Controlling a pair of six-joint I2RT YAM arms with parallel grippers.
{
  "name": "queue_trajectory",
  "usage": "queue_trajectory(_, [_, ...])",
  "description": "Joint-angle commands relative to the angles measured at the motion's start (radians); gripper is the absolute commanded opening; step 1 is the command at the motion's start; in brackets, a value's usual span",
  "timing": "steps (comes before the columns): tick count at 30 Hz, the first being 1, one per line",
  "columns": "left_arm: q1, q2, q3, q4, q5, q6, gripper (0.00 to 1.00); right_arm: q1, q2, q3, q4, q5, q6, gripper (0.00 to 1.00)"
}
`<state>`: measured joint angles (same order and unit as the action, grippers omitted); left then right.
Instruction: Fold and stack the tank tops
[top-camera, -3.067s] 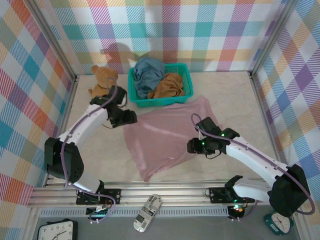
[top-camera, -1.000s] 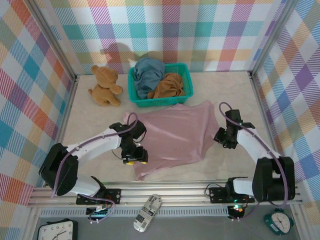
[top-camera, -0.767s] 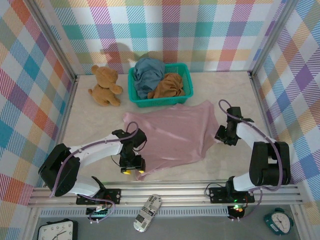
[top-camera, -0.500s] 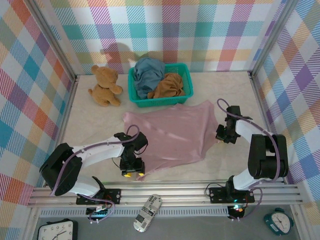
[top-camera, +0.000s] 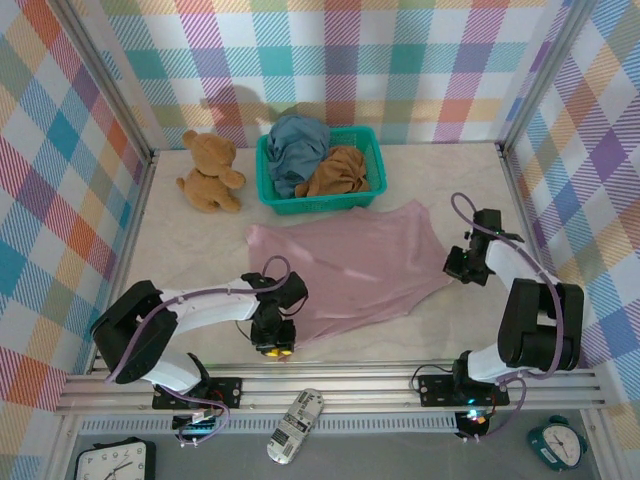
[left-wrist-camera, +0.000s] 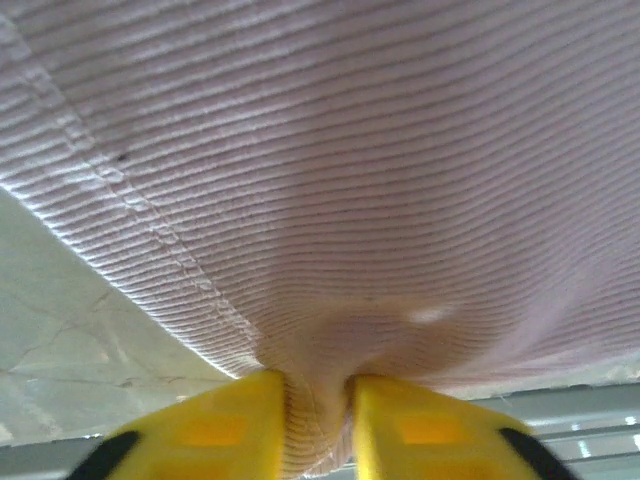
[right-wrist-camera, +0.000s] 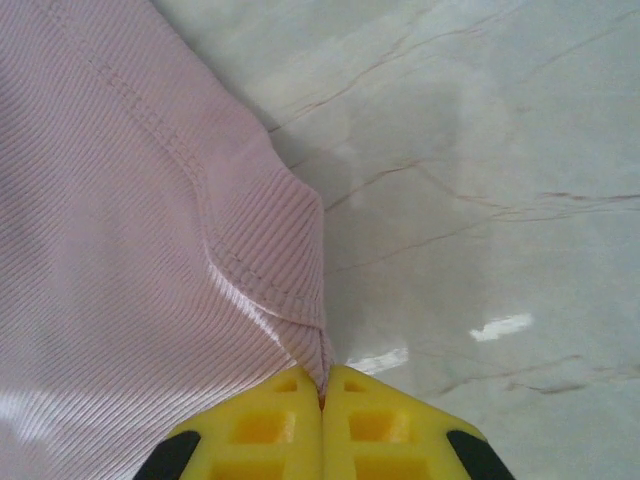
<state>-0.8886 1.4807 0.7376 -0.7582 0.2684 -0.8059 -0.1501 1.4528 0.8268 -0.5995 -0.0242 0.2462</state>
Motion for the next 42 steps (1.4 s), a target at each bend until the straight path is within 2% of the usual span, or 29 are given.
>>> queue_trajectory(1, [-0.010,0.019,0.015,0.000,-0.023,0.007,0.13,-0.054,-0.028,0.013,-0.028,-0.023,-0.043,0.04])
queue_trajectory(4, [0.004,0.016,0.056,-0.064,-0.067,0.057,0.00,-0.071,-0.018,0.022,-0.029,-0.024,-0.059,0.04])
queue_trajectory(11, [0.035,-0.005,0.181,-0.248,-0.177,0.196,0.00,-0.082,0.009,0.033,-0.043,-0.056,-0.084,0.09])
queue_trajectory(14, [0.034,-0.010,0.196,-0.256,-0.175,0.211,0.02,-0.075,-0.048,0.046,-0.077,-0.143,-0.067,0.18])
queue_trajectory(16, [0.034,-0.022,0.179,-0.229,-0.151,0.191,0.07,-0.056,-0.110,0.041,-0.118,-0.192,-0.021,0.29])
queue_trajectory(19, [0.034,-0.036,0.156,-0.193,-0.125,0.155,0.13,0.010,-0.221,0.005,-0.174,-0.239,0.083,0.36])
queue_trajectory(23, [0.034,-0.051,0.115,-0.144,-0.077,0.095,0.30,0.166,-0.336,-0.063,-0.225,-0.258,0.228,0.39])
queue_trajectory(27, [0.034,-0.090,0.072,-0.092,-0.039,0.041,0.41,0.364,-0.365,-0.145,-0.176,-0.227,0.351,0.42])
queue_trajectory(29, [0.030,-0.100,0.054,-0.066,-0.014,0.021,0.44,0.424,-0.353,-0.175,-0.152,-0.200,0.393,0.42])
queue_trajectory(36, [0.004,-0.106,-0.007,-0.053,0.004,-0.007,0.47,0.551,-0.227,-0.217,-0.050,-0.167,0.446,0.46])
queue_trajectory(42, [-0.005,-0.100,-0.026,0.069,0.033,-0.071,0.44,0.565,-0.157,-0.224,-0.006,-0.156,0.431,0.34])
